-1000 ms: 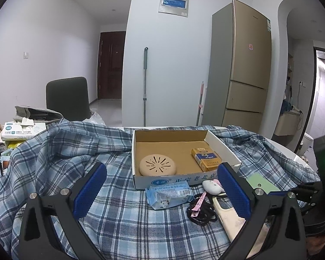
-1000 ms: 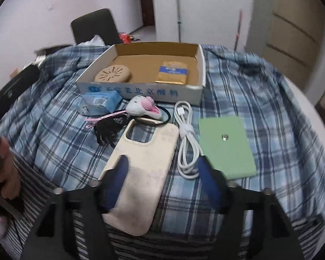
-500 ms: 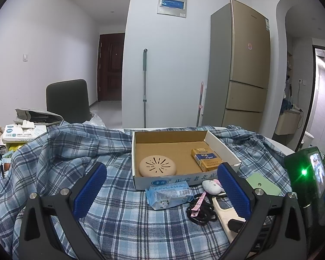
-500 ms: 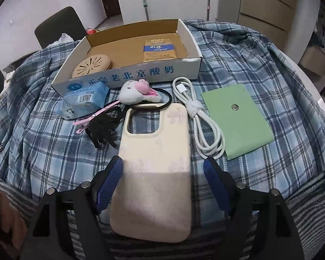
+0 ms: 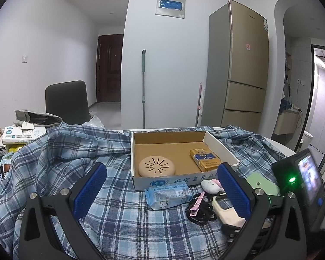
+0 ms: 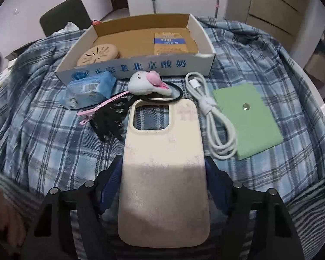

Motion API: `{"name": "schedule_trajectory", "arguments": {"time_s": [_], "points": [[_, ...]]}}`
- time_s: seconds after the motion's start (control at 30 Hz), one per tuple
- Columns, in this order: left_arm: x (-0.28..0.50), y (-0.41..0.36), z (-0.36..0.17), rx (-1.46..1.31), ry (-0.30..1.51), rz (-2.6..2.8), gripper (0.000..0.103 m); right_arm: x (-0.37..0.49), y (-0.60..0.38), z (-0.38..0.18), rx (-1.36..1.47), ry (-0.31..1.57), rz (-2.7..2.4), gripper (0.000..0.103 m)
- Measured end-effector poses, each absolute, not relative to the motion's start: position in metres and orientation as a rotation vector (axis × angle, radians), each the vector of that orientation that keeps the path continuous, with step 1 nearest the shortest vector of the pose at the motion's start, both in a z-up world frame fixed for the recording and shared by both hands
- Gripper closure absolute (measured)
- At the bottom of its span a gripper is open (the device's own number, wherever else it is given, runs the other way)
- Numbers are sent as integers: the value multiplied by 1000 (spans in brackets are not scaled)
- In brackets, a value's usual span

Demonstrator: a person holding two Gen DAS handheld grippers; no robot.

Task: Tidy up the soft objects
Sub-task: 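Lift the cream phone case with the right gripper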

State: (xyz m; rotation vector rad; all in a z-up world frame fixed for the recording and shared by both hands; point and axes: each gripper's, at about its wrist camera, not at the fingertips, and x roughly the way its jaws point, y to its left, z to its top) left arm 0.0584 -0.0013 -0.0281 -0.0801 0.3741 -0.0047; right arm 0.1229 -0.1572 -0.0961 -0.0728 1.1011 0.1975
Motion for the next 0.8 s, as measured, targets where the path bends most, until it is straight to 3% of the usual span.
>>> {"name": "schedule_trajectory", "arguments": {"time_s": [0.27,0.6,0.8], "points": [[60,-3,-29,-77,380,-6,0,100,-198,-63,-116,1140,274,31],[59,-1,-30,-79,381,4,0,80,-215,-92,-145,1149,267,30],[61,0,-31,-81,391,5,0,76,-204,-95,-241,1078,229,23]]}}
